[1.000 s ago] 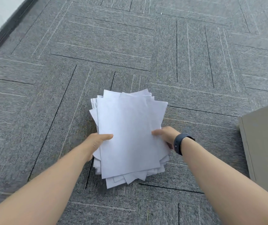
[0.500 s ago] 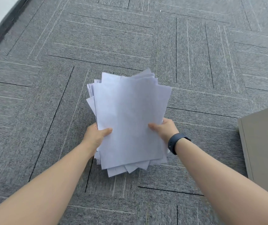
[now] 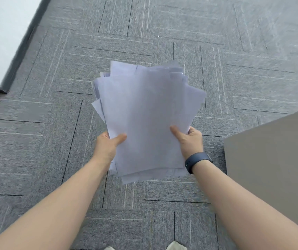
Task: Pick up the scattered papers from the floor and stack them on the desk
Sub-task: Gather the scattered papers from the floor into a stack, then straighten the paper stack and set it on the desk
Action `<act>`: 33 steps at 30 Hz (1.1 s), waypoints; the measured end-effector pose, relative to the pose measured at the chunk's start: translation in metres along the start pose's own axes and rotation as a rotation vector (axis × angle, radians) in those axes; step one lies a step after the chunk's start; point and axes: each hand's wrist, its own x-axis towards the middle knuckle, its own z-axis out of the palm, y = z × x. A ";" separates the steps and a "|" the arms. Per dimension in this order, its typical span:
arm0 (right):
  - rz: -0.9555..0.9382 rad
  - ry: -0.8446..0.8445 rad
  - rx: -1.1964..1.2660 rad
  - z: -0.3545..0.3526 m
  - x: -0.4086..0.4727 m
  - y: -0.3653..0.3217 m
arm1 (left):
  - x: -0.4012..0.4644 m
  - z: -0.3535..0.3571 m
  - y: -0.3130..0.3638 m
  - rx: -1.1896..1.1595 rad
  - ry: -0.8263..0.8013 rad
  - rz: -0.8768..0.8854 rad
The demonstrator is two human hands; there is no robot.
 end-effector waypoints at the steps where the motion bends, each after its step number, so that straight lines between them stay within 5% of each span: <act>1: -0.006 0.015 0.009 -0.003 -0.009 -0.017 | -0.011 0.003 0.015 0.000 -0.007 0.007; 20: -0.213 0.338 0.043 -0.083 -0.181 -0.333 | -0.228 0.083 0.312 0.045 -0.215 0.131; 33: -0.318 0.668 -0.001 -0.202 -0.312 -0.421 | -0.362 0.181 0.404 0.073 -0.569 0.229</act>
